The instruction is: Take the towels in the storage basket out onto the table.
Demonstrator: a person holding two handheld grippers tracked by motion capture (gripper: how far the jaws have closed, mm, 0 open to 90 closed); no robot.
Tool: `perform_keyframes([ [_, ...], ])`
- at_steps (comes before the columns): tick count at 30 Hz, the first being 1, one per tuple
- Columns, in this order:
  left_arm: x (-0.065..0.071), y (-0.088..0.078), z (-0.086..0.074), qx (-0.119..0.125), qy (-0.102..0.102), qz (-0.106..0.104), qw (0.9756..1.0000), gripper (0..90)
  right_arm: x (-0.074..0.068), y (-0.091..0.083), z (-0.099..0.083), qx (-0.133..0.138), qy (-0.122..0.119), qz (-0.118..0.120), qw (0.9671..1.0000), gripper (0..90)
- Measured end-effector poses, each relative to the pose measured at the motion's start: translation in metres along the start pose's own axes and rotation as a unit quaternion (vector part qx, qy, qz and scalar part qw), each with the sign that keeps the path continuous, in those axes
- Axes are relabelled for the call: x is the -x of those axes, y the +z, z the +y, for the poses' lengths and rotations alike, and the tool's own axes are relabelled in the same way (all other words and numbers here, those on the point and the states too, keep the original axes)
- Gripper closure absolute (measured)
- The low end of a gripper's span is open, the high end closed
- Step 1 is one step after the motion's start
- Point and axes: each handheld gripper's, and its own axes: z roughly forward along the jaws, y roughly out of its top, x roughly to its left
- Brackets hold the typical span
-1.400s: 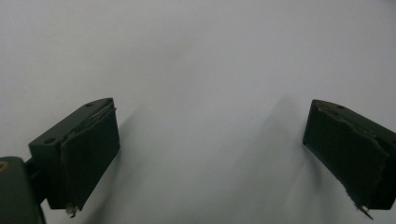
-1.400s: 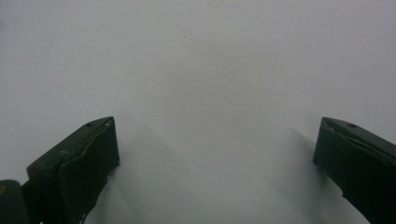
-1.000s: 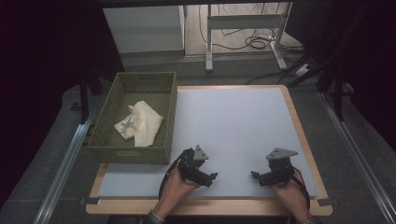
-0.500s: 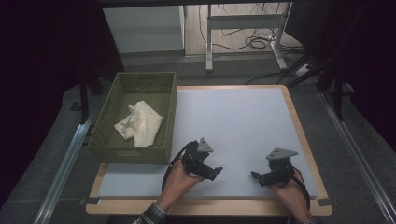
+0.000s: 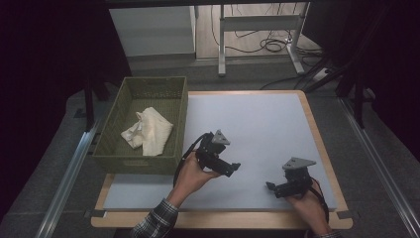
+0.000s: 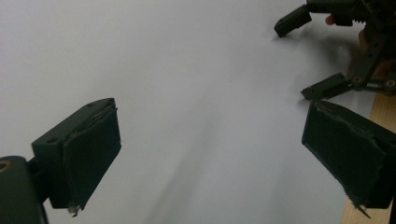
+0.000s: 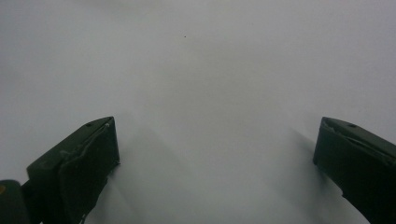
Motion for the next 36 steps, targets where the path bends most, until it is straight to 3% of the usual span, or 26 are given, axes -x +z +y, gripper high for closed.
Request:
perform_keyframes([
  [5, -0.011, -0.008, 0.012, -0.012, 0.004, 0.006, 0.9999, 3.3, 0.000, 0.000, 0.000, 0.000, 0.000, -0.001, 1.0000, 0.2],
  [13, -0.037, -0.026, 0.024, -0.019, 0.008, 0.036, 0.9991, 2.7, 0.000, 0.000, 0.000, 0.000, -0.001, -0.001, 1.0000, 0.2],
  [20, -0.065, -0.043, 0.024, -0.020, -0.010, 0.058, 0.9981, 2.3, 0.000, 0.000, 0.000, 0.001, 0.000, -0.001, 1.0000, 0.2],
  [26, -0.087, -0.059, 0.023, -0.016, -0.025, 0.085, 0.9959, 2.3, 0.000, 0.000, 0.000, 0.002, 0.000, -0.001, 1.0000, 0.2],
  [36, -0.124, -0.081, 0.014, -0.030, -0.052, 0.141, 0.9882, 2.2, 0.000, 0.000, 0.000, 0.002, 0.000, -0.001, 1.0000, 0.2],
])
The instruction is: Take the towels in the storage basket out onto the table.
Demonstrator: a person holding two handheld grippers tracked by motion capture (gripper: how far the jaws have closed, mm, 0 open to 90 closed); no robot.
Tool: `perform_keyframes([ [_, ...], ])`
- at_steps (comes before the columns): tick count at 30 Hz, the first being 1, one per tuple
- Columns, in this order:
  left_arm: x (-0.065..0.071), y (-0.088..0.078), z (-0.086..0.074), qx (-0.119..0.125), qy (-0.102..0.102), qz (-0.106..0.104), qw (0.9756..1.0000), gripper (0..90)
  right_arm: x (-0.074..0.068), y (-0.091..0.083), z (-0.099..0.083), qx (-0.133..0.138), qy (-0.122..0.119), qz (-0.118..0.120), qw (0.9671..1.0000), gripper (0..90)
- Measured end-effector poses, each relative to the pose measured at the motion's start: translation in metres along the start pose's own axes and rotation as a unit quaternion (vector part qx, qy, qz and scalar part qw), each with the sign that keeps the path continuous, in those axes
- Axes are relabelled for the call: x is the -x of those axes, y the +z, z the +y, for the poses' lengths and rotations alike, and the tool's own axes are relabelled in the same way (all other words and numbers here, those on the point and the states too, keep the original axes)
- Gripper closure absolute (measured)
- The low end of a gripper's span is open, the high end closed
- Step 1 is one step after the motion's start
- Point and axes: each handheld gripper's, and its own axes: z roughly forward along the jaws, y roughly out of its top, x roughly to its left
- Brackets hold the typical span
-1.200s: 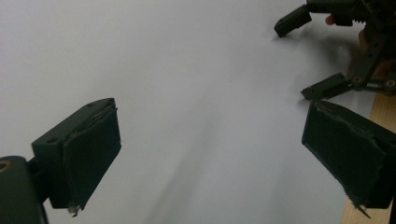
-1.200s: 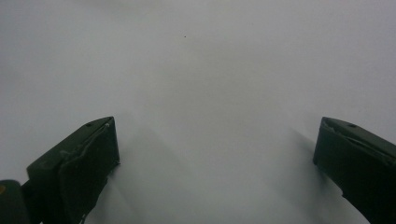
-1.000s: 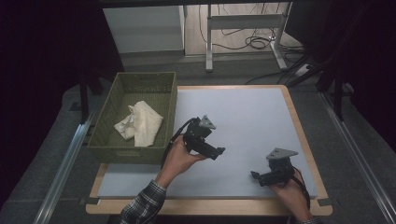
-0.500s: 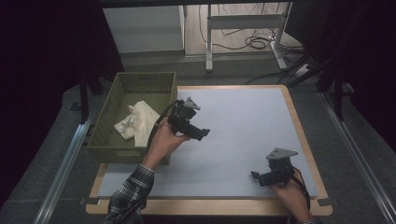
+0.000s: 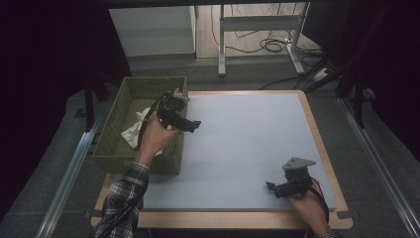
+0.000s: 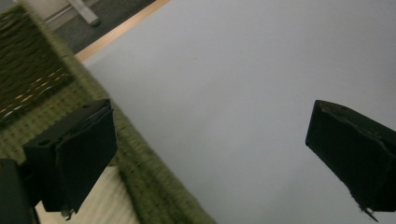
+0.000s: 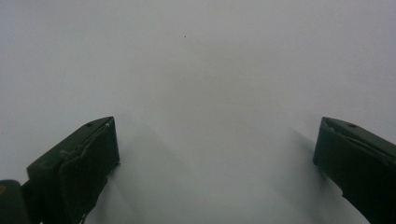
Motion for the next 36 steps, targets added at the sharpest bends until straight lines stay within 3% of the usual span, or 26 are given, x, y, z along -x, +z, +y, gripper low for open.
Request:
perform_keyframes([
  [7, -0.035, -0.007, -0.014, -0.011, -0.025, 0.038, 0.9989, 1.8, 0.000, 0.000, 0.000, 0.000, 0.000, 0.000, 1.0000, 0.2],
  [11, -0.055, -0.007, -0.026, -0.016, -0.051, 0.053, 0.9972, 1.5, 0.000, 0.000, 0.000, 0.000, 0.000, 0.000, 1.0000, 0.2],
  [14, -0.069, -0.004, -0.035, -0.035, -0.059, 0.068, 0.9953, 1.1, 0.000, 0.000, 0.000, 0.000, 0.000, 0.000, 1.0000, 0.2],
  [23, -0.099, 0.017, -0.055, -0.085, -0.101, 0.069, 0.9888, 1.0, 0.000, 0.000, 0.000, 0.000, 0.000, 0.000, 1.0000, 0.2],
  [27, -0.107, 0.032, -0.061, -0.128, -0.103, 0.068, 0.9841, 1.5, 0.000, 0.000, 0.000, 0.000, 0.000, 0.000, 1.0000, 0.2],
  [28, -0.108, 0.038, -0.063, -0.145, -0.105, 0.070, 0.9813, 1.4, 0.000, 0.000, 0.000, 0.000, 0.000, 0.000, 1.0000, 0.2],
  [36, -0.121, 0.067, -0.073, -0.208, -0.125, 0.072, 0.9675, 1.5, 0.000, 0.000, 0.000, 0.000, 0.000, 0.000, 1.0000, 0.2],
])
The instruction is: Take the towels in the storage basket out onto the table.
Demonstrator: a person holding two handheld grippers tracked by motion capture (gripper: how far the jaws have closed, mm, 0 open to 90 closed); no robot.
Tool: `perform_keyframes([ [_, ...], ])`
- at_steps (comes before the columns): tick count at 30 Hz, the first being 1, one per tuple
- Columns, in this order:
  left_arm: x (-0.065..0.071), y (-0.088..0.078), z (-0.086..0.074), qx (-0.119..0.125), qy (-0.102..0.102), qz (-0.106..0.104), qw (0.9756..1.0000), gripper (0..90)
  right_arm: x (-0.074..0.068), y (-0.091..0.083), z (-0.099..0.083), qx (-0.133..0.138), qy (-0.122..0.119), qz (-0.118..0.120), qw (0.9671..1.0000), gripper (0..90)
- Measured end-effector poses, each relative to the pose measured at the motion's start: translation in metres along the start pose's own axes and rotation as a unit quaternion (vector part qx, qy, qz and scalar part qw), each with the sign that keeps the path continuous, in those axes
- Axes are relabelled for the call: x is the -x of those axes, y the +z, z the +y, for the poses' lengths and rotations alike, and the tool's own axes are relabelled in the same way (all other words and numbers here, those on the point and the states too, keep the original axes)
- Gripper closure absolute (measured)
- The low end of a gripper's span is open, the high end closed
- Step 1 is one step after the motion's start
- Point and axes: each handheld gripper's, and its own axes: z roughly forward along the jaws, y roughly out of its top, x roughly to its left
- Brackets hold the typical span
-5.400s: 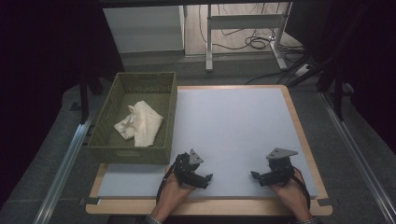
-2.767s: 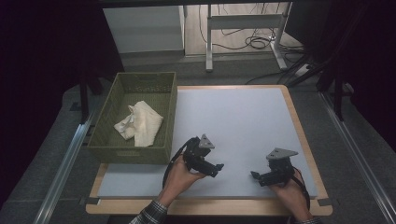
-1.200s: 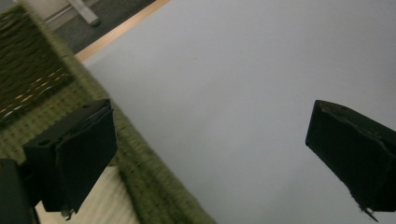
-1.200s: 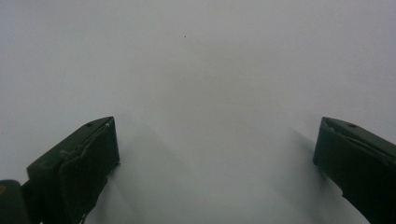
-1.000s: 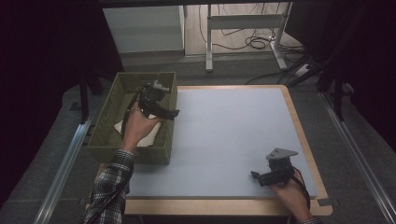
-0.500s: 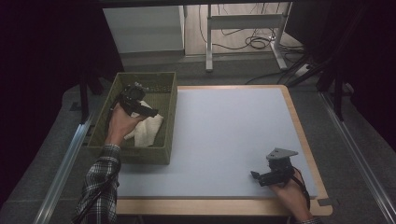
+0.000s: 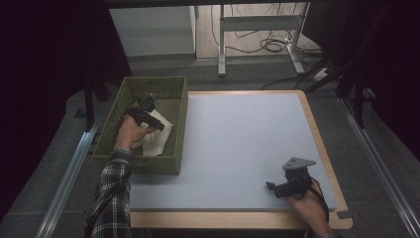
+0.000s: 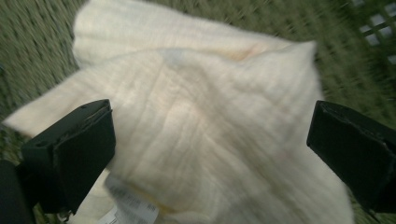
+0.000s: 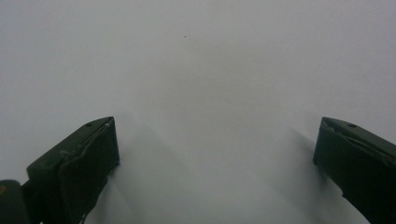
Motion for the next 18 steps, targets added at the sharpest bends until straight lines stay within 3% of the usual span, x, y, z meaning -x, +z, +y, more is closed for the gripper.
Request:
perform_keyframes([
  [5, -0.002, 0.016, 0.005, -0.036, -0.014, -0.005, 0.9992, 1.5, 0.000, 0.000, 0.000, 0.000, 0.000, 0.000, 1.0000, 0.2],
  [12, -0.004, 0.032, 0.009, -0.093, -0.033, -0.008, 0.9951, 2.3, 0.000, 0.000, 0.000, 0.000, 0.000, 0.000, 1.0000, 0.2],
  [15, -0.006, 0.034, 0.007, -0.107, -0.046, -0.018, 0.9930, 7.5, 0.000, 0.000, 0.000, 0.000, 0.000, 0.000, 1.0000, 0.2],
  [18, -0.011, 0.028, 0.003, -0.099, -0.069, -0.029, 0.9922, 23.5, 0.000, 0.000, 0.000, 0.000, 0.000, 0.000, 1.0000, 0.2],
])
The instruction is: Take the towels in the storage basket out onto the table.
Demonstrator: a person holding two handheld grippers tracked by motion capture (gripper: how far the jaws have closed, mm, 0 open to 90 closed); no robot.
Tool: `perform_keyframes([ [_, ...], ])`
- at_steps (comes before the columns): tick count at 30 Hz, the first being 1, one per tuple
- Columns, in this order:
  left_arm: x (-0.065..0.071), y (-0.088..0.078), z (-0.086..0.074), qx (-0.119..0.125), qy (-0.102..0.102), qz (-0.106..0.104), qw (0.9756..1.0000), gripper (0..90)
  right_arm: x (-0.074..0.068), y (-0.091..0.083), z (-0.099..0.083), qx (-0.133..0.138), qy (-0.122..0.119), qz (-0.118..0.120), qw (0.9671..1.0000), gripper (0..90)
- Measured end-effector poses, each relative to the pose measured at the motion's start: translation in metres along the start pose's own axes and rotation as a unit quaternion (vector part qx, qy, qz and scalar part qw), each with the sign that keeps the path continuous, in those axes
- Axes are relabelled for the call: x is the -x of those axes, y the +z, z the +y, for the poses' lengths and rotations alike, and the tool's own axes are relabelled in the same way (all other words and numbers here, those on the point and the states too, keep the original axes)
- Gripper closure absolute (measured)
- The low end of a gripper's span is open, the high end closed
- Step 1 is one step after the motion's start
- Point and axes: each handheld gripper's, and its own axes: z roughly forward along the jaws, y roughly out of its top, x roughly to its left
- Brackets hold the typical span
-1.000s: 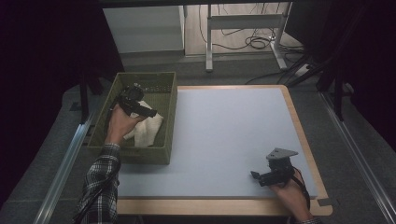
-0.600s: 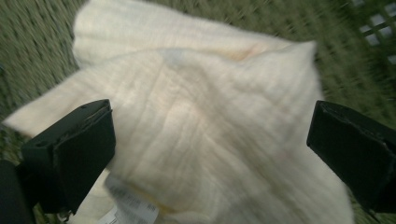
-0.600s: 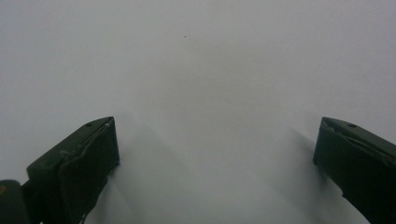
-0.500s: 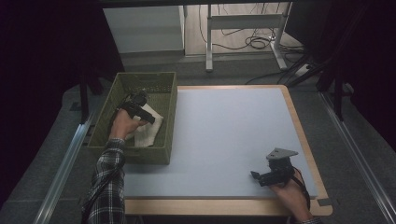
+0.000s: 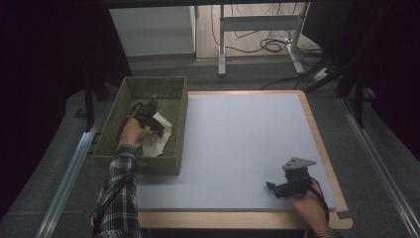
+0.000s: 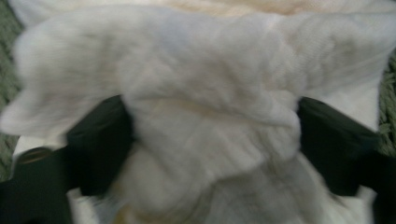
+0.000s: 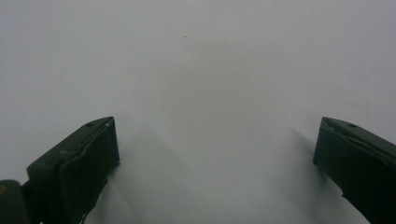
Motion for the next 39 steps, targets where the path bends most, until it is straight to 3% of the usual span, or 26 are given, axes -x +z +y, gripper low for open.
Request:
perform_keyframes([
  [4, -0.002, -0.004, -0.003, 0.002, -0.008, -0.004, 1.0000, 42.3, 0.000, 0.000, 0.000, 0.000, 0.000, 0.000, 1.0000, 0.2],
  [7, -0.002, -0.007, -0.003, -0.002, -0.001, 0.009, 1.0000, 58.9, 0.000, 0.000, 0.000, 0.000, 0.000, 0.000, 1.0000, 0.2],
  [8, -0.002, -0.007, -0.002, -0.005, 0.003, 0.015, 0.9999, 70.7, 0.000, 0.000, 0.000, 0.000, 0.000, 0.000, 1.0000, 0.2],
  [11, -0.002, -0.009, -0.003, -0.006, 0.005, 0.014, 0.9999, 75.0, 0.000, 0.000, 0.000, 0.000, 0.000, 0.000, 1.0000, 0.2],
  [15, -0.003, -0.013, -0.004, 0.006, 0.010, 0.012, 0.9999, 76.1, 0.000, 0.000, 0.000, 0.000, 0.000, 0.000, 1.0000, 0.2],
  [22, -0.010, -0.031, -0.015, 0.064, 0.017, -0.004, 0.9978, 75.6, 0.000, 0.000, 0.000, 0.000, 0.000, 0.000, 1.0000, 0.2],
  [31, -0.013, -0.070, -0.032, 0.148, 0.037, -0.017, 0.9882, 75.0, 0.000, 0.000, 0.000, 0.000, 0.000, 0.000, 1.0000, 0.2],
  [36, -0.011, -0.087, -0.037, 0.172, 0.047, -0.012, 0.9839, 74.3, 0.000, 0.000, 0.000, 0.000, 0.000, 0.000, 1.0000, 0.2],
  [39, -0.010, -0.098, -0.040, 0.192, 0.048, -0.016, 0.9801, 74.3, 0.000, 0.000, 0.000, 0.000, 0.000, 0.000, 1.0000, 0.2],
])
